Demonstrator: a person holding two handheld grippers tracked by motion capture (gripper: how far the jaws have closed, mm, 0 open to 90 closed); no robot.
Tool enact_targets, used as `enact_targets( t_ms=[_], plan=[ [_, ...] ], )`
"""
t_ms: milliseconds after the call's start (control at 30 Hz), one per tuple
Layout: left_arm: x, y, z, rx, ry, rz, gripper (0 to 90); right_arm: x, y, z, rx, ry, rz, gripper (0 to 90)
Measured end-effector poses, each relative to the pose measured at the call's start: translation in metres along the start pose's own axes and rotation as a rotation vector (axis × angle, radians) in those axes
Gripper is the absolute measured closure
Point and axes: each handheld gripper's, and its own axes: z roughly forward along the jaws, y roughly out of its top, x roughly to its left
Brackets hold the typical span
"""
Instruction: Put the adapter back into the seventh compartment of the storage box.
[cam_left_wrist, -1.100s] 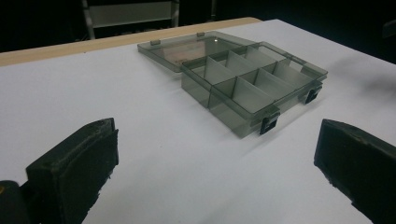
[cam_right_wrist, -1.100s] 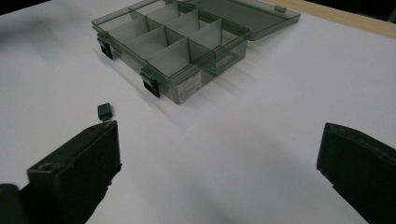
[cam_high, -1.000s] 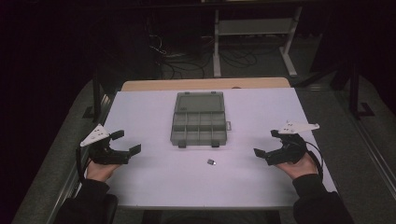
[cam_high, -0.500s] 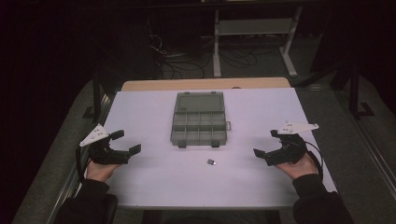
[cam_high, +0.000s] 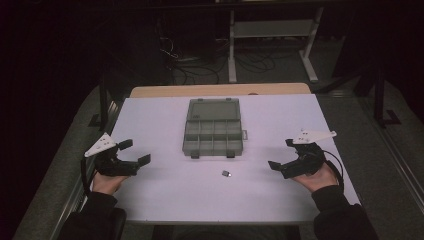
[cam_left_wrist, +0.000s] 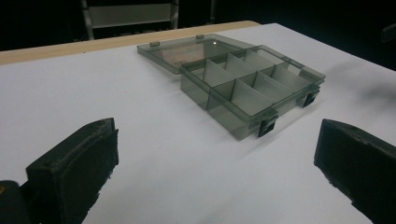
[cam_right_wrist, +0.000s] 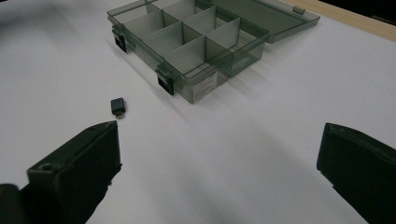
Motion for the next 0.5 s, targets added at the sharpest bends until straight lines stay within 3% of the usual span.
enact_targets(
  t_ms=[500],
  plan=[
    [0.0,0.0,0.0,-0.001,0.001,-0.002,0.0,0.01,0.019,0.004,0.063,0.008,-0.069,0.0]
  ],
)
